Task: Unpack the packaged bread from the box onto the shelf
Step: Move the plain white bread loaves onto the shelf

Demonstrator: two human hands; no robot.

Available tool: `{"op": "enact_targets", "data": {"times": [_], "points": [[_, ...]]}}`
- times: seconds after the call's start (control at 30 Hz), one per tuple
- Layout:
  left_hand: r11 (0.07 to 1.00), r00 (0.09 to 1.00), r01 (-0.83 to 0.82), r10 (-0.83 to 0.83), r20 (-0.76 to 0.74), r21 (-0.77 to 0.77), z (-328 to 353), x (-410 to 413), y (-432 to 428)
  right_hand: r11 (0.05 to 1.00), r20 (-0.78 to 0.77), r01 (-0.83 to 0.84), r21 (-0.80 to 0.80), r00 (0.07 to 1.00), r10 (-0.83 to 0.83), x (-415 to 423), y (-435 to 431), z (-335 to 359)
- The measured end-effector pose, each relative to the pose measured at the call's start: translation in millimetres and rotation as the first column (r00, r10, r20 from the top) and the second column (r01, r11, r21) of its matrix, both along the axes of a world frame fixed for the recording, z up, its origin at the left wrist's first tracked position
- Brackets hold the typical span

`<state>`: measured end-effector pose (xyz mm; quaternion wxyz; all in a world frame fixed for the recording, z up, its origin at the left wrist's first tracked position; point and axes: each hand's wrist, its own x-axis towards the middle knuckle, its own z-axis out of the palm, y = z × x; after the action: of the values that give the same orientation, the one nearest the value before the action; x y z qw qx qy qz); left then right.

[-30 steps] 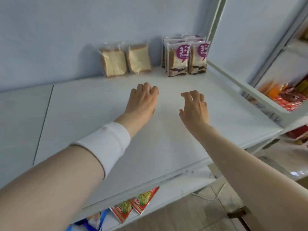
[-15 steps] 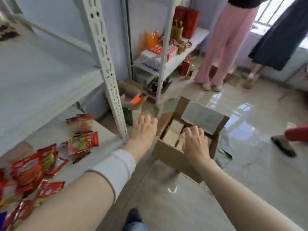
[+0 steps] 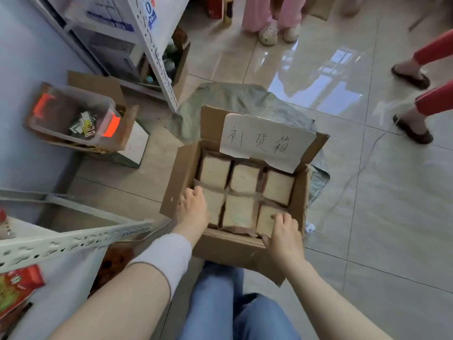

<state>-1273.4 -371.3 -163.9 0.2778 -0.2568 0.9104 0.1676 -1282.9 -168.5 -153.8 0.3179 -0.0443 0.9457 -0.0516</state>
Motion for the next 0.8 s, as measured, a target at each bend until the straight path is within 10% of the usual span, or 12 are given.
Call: {"op": "enact_targets", "data": {"times": [0.4,0.8], "points": [[0.944,0.938,-0.311,0.323,-0.126,0.110,-141.0,-39.9,-15.2,0.761,0.394,0.648,-0.009,0.702,-0.593,-37.2,-30.3,-167.0],[0.714,0.737,-0.473,0.642,-0.212,0.517,-80.0,-8.9,-26.5,0.580,0.437,0.777,-0.244,0.622,-0.650,-26.8,9.5,-113.7]]}}
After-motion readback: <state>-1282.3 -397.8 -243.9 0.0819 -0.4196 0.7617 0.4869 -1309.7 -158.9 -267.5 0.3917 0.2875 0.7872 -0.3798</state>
